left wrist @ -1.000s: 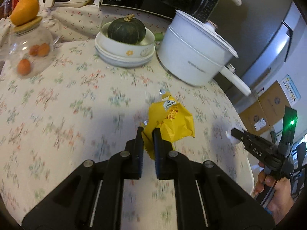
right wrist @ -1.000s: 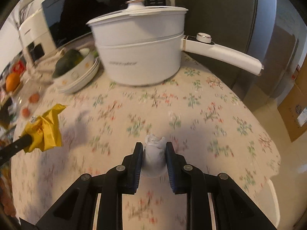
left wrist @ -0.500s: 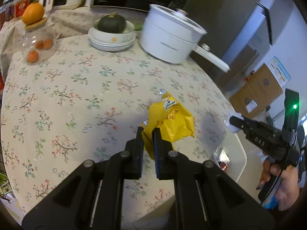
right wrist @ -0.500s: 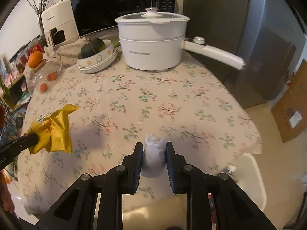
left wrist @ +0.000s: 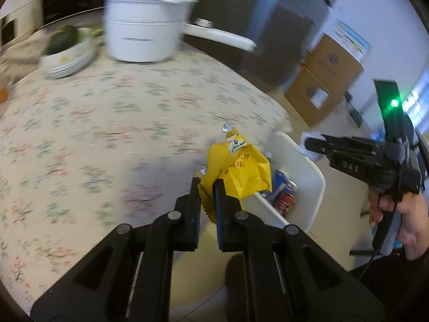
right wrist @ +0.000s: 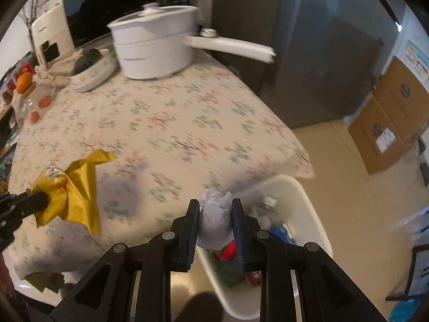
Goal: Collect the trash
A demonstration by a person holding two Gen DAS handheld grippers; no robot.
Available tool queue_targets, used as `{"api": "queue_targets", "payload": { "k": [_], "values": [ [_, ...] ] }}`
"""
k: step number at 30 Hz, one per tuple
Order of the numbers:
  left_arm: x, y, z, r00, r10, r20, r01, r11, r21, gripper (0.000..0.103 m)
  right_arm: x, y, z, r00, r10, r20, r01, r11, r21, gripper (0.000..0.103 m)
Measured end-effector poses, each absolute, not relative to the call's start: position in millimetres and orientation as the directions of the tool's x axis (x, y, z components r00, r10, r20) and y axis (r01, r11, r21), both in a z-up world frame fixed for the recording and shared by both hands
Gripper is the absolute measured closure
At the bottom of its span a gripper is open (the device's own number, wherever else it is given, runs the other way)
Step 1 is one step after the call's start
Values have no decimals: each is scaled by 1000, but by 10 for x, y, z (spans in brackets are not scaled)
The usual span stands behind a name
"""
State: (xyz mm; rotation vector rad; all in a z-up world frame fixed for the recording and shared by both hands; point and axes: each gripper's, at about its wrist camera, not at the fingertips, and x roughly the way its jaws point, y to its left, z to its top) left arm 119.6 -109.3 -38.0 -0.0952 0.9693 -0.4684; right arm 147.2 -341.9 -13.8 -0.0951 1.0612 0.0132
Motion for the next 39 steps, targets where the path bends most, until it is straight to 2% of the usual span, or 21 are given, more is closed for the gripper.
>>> {"api": "queue_targets", "payload": {
  "k": [6,19,20,21,22,25,28,31,32,34,36,37,39],
  "values": [
    [1220,-1766,-524,412,-470,-781,447,851,-276,92,1399,-3959,-323,441,-48,-896,17,999,-45,78],
    [1394,-2582,-1100,314,-479,-820,513,812,-278,88,1355,-4605,-634,348,-63,-935,117,993,-24,78],
    [1392,-2595,-1113,315,-481,-818,519,809,-276,85,1354,-4635,-647,343,-65,-937,125,992,-23,78],
    [1388,-2611,-1118,315,-480,-819,527,806,-270,75,1356,-4649,-656,341,-65,-938,129,991,-22,78],
    [1389,-2621,-1114,316,-478,-820,530,805,-265,61,1358,-4666,-664,337,-64,-939,136,991,-18,78],
    [1324,-2589,-1026,341,-485,-805,537,804,-256,36,1374,-4662,-664,332,-60,-942,146,989,-12,77],
    [1213,-2479,-858,383,-455,-804,538,817,-206,24,1391,-4609,-655,328,-56,-943,142,990,-9,77],
    [1138,-2251,-739,426,-418,-802,506,845,-172,17,1385,-4542,-657,318,-42,-947,134,991,1,76],
    [1113,-2148,-689,443,-398,-803,488,859,-157,16,1381,-4518,-652,316,-37,-948,134,991,6,74],
    [1089,-1953,-612,474,-360,-804,441,887,-137,7,1380,-4493,-633,324,-29,-946,138,990,17,69],
    [1045,-1679,-511,505,-302,-809,361,925,-119,3,1373,-4467,-590,336,-34,-941,149,989,18,30],
    [1012,-1561,-470,516,-291,-806,337,934,-121,3,1352,-4437,-538,354,-51,-934,158,987,6,23],
    [963,-1330,-375,533,-255,-807,283,952,-115,2,1332,-4383,-455,375,-54,-925,153,988,4,19]
  ]
}}
